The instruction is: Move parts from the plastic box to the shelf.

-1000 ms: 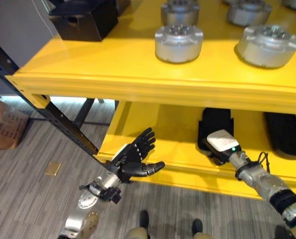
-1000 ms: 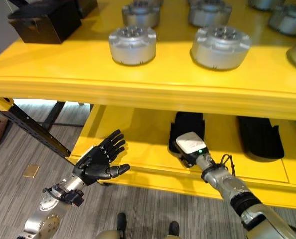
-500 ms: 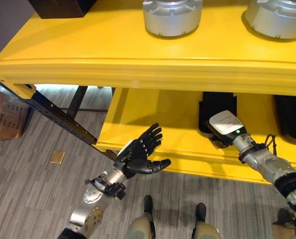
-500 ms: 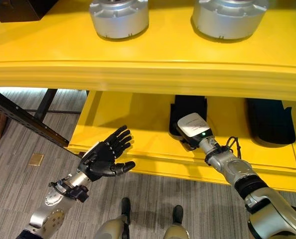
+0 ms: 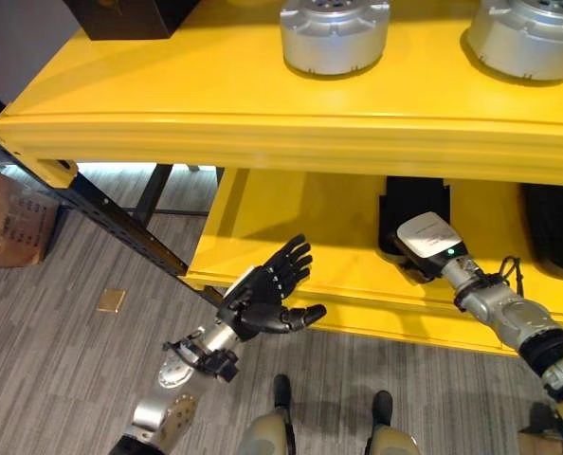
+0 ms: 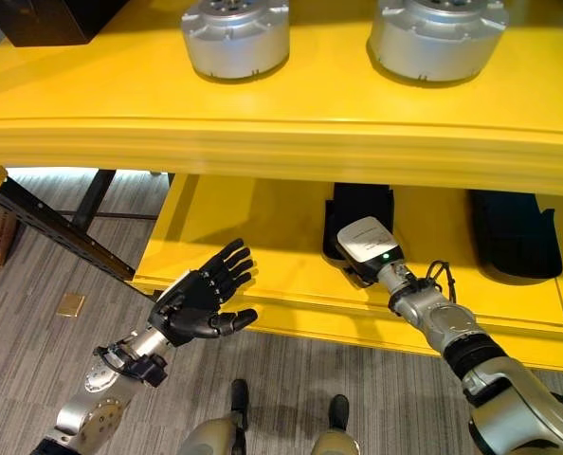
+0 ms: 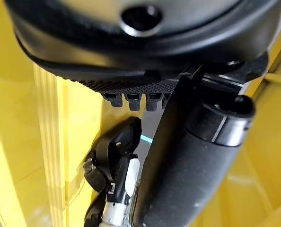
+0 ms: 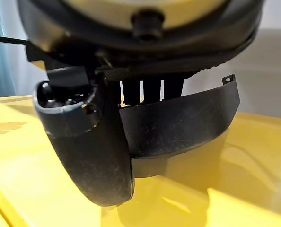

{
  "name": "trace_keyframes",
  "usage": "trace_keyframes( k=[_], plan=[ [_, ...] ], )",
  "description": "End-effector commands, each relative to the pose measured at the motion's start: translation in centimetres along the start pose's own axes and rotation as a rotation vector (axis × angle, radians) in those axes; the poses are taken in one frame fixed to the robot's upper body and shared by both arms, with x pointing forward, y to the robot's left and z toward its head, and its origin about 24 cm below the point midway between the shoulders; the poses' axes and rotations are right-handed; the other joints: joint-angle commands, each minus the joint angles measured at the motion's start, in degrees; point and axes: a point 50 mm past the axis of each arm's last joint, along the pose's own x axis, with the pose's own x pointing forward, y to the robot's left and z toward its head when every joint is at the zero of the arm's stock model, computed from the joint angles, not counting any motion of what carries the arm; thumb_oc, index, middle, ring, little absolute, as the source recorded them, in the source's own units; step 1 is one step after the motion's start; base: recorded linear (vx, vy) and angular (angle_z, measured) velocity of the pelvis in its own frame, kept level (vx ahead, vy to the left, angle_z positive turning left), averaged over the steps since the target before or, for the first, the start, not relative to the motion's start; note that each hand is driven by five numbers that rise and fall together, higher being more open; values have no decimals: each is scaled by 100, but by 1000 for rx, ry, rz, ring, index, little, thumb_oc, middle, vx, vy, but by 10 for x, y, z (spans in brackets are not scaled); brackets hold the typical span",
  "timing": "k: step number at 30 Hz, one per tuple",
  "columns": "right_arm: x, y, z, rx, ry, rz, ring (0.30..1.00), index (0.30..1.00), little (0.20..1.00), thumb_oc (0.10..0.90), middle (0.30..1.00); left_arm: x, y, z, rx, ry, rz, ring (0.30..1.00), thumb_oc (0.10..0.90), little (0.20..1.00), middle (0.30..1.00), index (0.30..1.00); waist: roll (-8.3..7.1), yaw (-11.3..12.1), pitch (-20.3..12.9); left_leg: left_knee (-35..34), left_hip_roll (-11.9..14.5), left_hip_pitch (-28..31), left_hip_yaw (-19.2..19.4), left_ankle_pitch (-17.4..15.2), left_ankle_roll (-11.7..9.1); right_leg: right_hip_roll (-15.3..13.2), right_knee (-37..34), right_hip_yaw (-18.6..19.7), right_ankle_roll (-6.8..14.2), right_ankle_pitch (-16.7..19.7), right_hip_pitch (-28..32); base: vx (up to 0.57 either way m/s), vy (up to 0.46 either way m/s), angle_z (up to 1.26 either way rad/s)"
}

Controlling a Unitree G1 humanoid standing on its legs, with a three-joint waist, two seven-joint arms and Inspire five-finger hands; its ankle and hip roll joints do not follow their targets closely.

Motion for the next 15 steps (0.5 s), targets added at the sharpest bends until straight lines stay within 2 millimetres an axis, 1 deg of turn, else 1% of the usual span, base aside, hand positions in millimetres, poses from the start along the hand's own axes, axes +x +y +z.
trace_keyframes(
  k=[1, 5, 8, 10, 15],
  plan=[
    [9, 1, -15, -104, 90, 100, 1000, 1000, 1000, 900, 1000, 15, -16, 60, 99, -295, -168, 1000, 900, 1000, 1000, 1000, -263, 366, -28, 791, 317, 123, 325, -966, -150, -282, 1002, -257, -102, -846, -410, 0, 0, 0],
    [8, 3, -11, -139, 80, 105, 1000, 1000, 1000, 900, 1000, 14, -14, 61, 85, -304, -157, 1000, 900, 1000, 1000, 1000, -302, 341, -66, 744, 337, 176, 347, -945, -156, -253, 959, -234, -88, -832, -369, 0, 0, 0],
    [5, 9, -15, -138, 136, 118, 1000, 1000, 1000, 900, 1000, 14, -13, 59, 84, -298, -157, 1000, 900, 1000, 1000, 1000, -320, 334, -128, 706, 359, 249, 375, -932, -167, -238, 885, -222, -83, -801, -288, 0, 0, 0],
    [3, 11, -18, -102, 177, 100, 1000, 1000, 1000, 900, 1000, 13, -14, 59, 81, -301, -155, 1000, 900, 1000, 1000, 1000, -319, 335, -164, 676, 356, 293, 377, -927, -170, -230, 846, -225, -83, -790, -240, 0, 0, 0],
    [-1, 11, -19, -112, 210, 36, 1000, 1000, 1000, 900, 1000, 12, -13, 56, 63, -300, -156, 1000, 900, 1000, 1000, 1000, -318, 305, -232, 638, 357, 363, 403, -932, -176, -223, 812, -222, -70, -783, -184, 3, 2, 1]
  ],
)
